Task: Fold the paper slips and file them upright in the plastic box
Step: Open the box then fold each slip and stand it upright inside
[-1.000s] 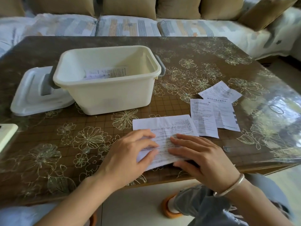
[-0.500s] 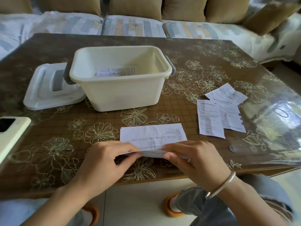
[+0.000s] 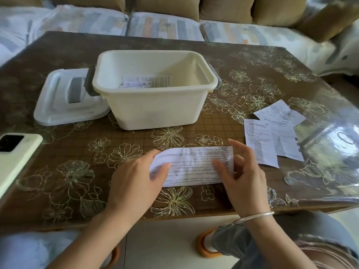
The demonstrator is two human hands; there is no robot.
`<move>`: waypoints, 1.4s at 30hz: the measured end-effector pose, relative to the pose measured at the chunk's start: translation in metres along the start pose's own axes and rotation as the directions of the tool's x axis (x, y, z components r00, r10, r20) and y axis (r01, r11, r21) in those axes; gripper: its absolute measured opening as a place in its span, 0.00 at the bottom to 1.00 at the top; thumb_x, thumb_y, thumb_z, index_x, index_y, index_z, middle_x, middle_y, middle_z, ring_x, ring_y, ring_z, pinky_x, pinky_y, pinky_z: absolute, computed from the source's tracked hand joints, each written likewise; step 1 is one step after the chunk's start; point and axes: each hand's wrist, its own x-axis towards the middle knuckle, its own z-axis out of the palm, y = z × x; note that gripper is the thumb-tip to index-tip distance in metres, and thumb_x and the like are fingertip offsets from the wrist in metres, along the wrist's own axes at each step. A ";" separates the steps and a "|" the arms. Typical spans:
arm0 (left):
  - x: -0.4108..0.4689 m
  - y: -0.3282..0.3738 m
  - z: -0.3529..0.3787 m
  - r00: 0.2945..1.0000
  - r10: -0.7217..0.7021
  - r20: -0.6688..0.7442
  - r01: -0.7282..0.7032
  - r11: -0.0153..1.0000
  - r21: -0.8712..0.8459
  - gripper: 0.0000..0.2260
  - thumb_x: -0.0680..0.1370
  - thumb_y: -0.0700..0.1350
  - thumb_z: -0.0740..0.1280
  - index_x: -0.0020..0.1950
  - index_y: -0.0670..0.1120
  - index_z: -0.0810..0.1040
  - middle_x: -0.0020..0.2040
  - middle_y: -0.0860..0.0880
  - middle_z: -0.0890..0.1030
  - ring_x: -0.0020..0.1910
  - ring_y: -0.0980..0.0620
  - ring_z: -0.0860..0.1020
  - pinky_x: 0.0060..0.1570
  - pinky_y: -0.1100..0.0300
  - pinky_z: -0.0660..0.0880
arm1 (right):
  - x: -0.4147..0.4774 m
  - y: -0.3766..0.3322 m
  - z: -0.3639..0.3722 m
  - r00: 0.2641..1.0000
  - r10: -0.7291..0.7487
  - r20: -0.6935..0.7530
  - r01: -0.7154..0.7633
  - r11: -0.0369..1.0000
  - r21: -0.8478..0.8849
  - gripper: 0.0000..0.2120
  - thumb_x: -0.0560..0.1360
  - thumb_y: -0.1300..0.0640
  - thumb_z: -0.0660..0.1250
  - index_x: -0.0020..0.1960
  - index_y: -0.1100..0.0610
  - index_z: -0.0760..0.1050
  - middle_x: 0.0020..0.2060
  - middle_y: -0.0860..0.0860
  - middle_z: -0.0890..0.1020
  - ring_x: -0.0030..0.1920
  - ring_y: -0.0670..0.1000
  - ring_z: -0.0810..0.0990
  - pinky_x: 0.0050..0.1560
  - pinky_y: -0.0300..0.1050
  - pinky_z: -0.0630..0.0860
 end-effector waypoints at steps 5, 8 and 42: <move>0.000 0.003 0.004 0.996 0.062 -0.072 -0.052 0.990 0.131 0.10 0.74 0.52 0.70 0.50 0.48 0.80 0.40 0.54 0.79 0.33 0.50 0.76 0.26 0.56 0.73 | -0.004 0.001 0.010 0.989 -0.104 -0.109 0.095 0.992 -0.086 0.24 0.73 0.51 0.71 0.66 0.52 0.68 0.43 0.42 0.79 0.35 0.41 0.79 0.35 0.36 0.77; -0.003 0.007 0.007 0.989 0.097 -0.112 -0.070 0.973 0.218 0.09 0.73 0.48 0.73 0.49 0.46 0.79 0.39 0.52 0.79 0.29 0.47 0.77 0.23 0.59 0.69 | -0.008 0.003 0.012 0.981 -0.151 -0.119 0.133 0.980 -0.146 0.24 0.73 0.55 0.72 0.65 0.51 0.68 0.46 0.41 0.77 0.38 0.40 0.77 0.38 0.25 0.69; 0.000 -0.004 0.003 0.743 0.662 0.101 -0.632 0.644 0.431 0.13 0.80 0.42 0.62 0.37 0.46 0.80 0.33 0.50 0.79 0.32 0.52 0.76 0.24 0.56 0.73 | -0.011 -0.014 0.017 0.852 -0.370 0.370 0.515 0.721 -0.463 0.25 0.76 0.49 0.56 0.68 0.60 0.73 0.65 0.55 0.77 0.66 0.52 0.75 0.63 0.51 0.75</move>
